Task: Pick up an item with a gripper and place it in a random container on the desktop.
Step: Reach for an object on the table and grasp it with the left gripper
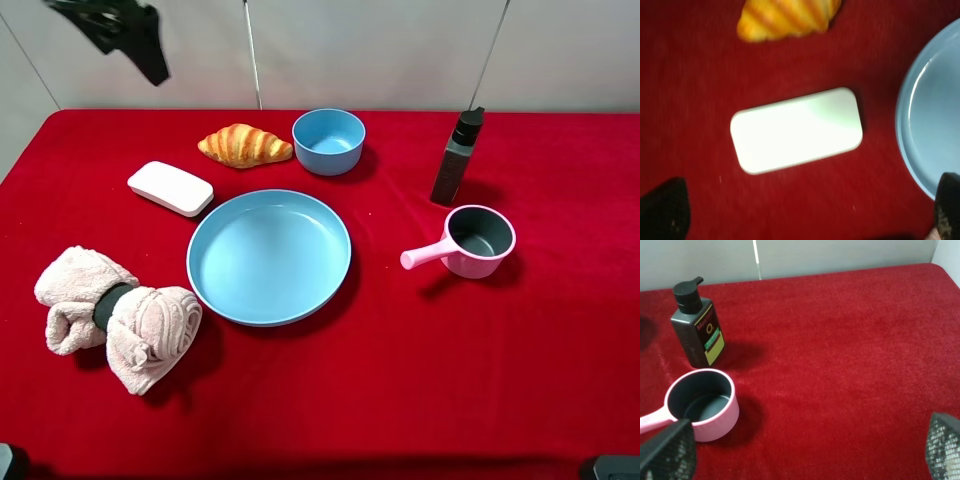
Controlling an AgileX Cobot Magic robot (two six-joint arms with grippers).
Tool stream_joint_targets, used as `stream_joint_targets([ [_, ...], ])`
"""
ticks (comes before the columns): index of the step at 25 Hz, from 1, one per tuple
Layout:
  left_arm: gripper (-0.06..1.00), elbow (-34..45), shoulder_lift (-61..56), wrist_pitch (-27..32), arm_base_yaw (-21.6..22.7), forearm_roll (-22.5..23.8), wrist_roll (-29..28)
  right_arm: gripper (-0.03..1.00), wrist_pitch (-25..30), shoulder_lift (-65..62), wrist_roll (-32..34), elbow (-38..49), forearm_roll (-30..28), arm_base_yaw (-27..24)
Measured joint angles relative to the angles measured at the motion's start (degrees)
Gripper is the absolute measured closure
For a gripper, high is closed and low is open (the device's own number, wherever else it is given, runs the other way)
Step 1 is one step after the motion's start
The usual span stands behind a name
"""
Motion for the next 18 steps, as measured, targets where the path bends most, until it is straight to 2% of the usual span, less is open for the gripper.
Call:
stream_joint_targets([
  [10,-0.02,-9.8,12.3,0.0,-4.2,1.6,6.3,0.28,0.0,0.0,0.0,0.0,0.0,0.0],
  [18,-0.02,-11.0,18.3,0.0,-4.3,4.0,11.8,0.28,-0.1,0.0,0.0,0.0,0.0,0.0],
])
